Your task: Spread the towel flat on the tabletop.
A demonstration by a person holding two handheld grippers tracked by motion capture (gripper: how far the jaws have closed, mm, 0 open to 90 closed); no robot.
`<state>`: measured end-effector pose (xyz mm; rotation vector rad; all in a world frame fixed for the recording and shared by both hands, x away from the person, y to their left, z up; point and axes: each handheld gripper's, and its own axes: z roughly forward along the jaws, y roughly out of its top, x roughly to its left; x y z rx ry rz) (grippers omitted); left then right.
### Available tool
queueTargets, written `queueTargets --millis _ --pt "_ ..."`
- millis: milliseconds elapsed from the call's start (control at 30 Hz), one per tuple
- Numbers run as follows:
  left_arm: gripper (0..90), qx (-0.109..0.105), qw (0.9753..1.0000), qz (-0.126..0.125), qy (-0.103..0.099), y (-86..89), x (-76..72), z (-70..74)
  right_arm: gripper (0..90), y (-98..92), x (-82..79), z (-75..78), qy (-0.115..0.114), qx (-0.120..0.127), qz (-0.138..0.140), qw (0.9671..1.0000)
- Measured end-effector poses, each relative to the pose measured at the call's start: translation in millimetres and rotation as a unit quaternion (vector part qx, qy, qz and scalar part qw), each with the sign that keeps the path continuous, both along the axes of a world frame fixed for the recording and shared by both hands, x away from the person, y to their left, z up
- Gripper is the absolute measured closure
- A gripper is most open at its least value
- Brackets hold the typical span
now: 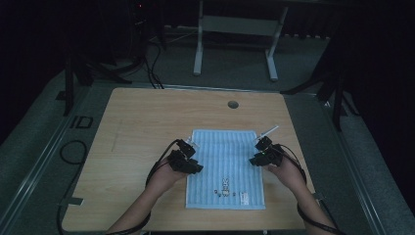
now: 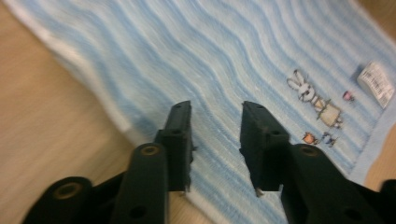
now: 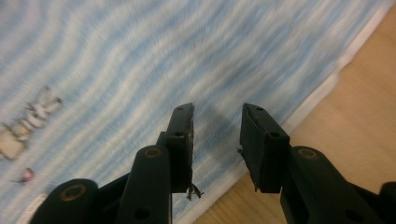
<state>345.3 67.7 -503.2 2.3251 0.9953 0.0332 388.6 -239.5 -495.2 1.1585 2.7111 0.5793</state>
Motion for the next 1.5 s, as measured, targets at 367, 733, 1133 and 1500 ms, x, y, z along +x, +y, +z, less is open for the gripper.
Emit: queueTargets --millis 367,733,1133,1500 --pt "67.2 0.034 0.9991 0.004 0.026 -13.7 32.0 -27.4 64.3 16.1 24.2 -23.2 0.022 -0.034 -0.012 0.9991" --pt "67.1 0.052 0.9975 0.037 0.029 -3.8 74.2 -25.4 59.7 35.2 70.3 -21.8 0.044 -0.040 -0.018 0.9981" --pt "60.8 0.022 0.9994 0.012 0.024 -1.2 74.6 -9.9 53.8 29.8 74.6 -0.6 0.036 -0.002 -0.015 0.9992" --pt "50.1 0.041 0.9969 -0.066 -0.015 16.6 -9.9 2.2 47.2 19.8 -17.7 -6.2 0.018 -0.018 0.076 0.9968"
